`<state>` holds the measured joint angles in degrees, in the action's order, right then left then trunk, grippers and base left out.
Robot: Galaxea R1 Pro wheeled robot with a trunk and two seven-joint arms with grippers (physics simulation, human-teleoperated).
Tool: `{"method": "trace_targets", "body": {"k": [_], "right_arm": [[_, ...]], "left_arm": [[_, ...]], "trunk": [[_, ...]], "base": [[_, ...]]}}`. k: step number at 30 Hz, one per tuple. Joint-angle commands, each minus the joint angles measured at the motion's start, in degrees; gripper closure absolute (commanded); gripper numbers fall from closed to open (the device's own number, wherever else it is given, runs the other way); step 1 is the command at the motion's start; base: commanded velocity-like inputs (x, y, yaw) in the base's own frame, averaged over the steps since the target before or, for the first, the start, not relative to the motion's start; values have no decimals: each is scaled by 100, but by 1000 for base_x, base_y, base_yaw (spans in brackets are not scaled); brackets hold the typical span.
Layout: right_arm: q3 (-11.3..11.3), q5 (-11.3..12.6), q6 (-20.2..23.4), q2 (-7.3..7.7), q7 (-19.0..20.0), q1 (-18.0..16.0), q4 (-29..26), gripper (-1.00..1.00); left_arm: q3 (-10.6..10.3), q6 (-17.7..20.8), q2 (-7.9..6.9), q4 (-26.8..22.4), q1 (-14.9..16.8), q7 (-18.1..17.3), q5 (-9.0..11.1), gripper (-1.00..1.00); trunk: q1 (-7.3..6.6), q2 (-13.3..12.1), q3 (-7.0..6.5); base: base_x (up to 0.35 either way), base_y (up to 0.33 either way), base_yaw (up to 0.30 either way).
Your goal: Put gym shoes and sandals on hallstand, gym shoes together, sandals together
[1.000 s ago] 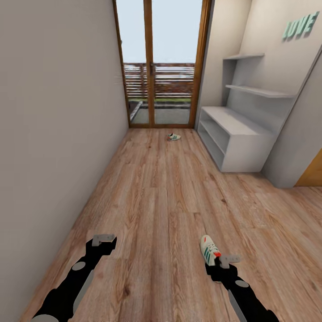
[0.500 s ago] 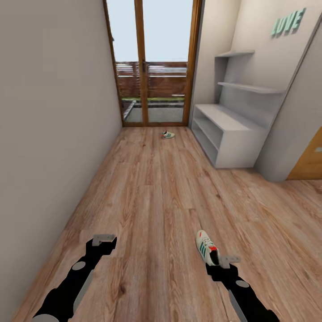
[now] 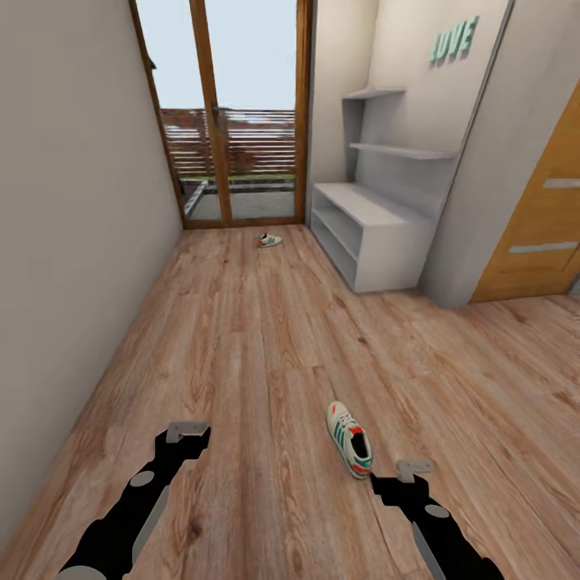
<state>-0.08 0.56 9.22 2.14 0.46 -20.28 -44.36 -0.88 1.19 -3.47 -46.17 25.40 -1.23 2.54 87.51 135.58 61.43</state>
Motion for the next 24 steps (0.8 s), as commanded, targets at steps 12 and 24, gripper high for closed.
{"method": "trace_targets", "body": {"k": [12, 24], "right_arm": [[12, -27, -287, 6, 14, -2, 15, -100], [17, -38, -321, 6, 15, -2, 27, -100]], "left_arm": [[-15, 13, -5, -6, 0, -9, 27, -100], [-16, 6, -4, -8, 0, -9, 27, -100]], "trunk": [[263, 485, 221], [430, 772, 457]], "base": [[0, 0, -22], [0, 0, -1]]}}
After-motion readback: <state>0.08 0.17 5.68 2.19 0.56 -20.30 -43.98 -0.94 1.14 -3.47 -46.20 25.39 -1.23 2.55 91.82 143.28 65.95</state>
